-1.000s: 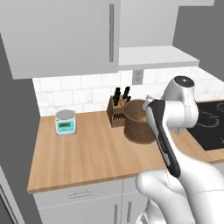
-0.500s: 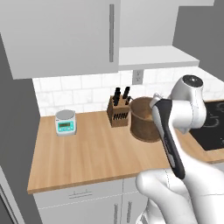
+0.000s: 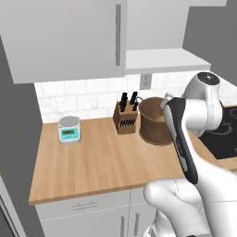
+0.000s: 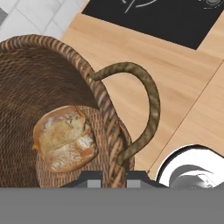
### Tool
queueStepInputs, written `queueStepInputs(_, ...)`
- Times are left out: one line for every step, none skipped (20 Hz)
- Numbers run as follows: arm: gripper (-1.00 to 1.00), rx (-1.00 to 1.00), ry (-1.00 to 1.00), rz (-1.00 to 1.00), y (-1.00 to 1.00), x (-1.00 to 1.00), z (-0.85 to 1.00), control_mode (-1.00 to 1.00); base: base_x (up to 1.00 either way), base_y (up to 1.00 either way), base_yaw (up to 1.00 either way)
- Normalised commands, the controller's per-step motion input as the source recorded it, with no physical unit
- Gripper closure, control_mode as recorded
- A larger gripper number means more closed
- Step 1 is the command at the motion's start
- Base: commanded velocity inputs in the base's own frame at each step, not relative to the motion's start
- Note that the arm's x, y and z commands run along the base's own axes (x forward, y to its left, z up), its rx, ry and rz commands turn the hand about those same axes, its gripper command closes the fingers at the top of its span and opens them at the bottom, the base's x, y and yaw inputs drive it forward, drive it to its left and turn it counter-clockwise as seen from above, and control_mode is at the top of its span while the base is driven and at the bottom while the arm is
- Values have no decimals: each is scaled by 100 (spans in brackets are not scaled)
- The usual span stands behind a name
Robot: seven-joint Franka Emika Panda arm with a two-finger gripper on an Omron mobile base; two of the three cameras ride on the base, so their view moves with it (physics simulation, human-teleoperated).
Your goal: Open the cabinet, pick up the bread from the cabinet and place it in the basket. Then move the basket to the dining counter.
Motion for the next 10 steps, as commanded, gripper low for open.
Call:
queueStepInputs(100, 0, 0, 0, 0, 0, 18, -100, 0, 0, 0)
queueStepInputs(100, 0, 0, 0, 0, 0, 11, -100, 0, 0, 0)
queueStepInputs(100, 0, 0, 0, 0, 0, 10, -100, 0, 0, 0)
queueStepInputs(100, 0, 0, 0, 0, 0, 4, -100, 0, 0, 0)
queueStepInputs(100, 0, 0, 0, 0, 0, 0, -100, 0, 0, 0)
queueStepInputs(100, 0, 0, 0, 0, 0, 0, 100, -1, 0, 0)
queueStepInputs(100, 0, 0, 0, 0, 0, 0, 100, -5, 0, 0)
queueStepInputs(100, 0, 0, 0, 0, 0, 0, 100, -26, 0, 0)
queueStepInputs(100, 0, 0, 0, 0, 0, 0, 100, -41, 0, 0)
queueStepInputs(100, 0, 0, 0, 0, 0, 0, 100, -76, 0, 0)
